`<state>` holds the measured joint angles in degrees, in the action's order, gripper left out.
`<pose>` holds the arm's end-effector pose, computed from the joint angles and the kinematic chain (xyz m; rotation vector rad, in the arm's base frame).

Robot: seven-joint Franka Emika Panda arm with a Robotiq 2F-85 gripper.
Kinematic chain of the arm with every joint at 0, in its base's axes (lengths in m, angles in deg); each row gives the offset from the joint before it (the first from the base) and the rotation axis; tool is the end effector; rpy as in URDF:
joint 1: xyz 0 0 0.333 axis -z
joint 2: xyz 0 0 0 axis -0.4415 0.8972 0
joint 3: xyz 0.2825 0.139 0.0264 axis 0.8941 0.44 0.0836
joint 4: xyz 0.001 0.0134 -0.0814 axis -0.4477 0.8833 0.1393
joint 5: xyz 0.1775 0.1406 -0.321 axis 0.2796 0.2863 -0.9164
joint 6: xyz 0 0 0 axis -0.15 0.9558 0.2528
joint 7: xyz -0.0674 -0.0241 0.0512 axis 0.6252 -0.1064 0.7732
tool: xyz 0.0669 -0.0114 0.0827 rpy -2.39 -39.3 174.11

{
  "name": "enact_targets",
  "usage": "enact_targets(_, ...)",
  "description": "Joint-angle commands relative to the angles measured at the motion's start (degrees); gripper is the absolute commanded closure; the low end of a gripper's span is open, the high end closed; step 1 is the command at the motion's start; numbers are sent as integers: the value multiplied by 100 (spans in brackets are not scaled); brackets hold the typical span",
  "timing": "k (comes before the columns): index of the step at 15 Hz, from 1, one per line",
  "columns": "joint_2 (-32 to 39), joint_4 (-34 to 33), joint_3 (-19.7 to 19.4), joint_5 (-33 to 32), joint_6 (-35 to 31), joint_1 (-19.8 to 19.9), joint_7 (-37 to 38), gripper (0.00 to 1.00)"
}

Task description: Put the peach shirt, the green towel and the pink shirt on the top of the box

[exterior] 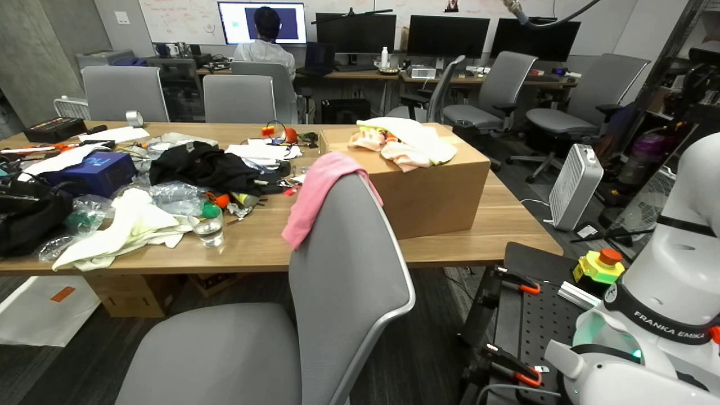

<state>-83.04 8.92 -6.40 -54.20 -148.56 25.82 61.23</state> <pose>0.5707 -0.0396 0.6973 2.4262 -0.8768 0.4940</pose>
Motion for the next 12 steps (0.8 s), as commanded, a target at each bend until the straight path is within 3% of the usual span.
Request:
enact_targets(1,-692,740,290,463,106,-269,-562,0)
enact_targets(6,-1045,1444,649,1089,158,-621,-1267,0)
enact_targets(12,-1097,2375,893,1843,-283,-880,-2074,0)
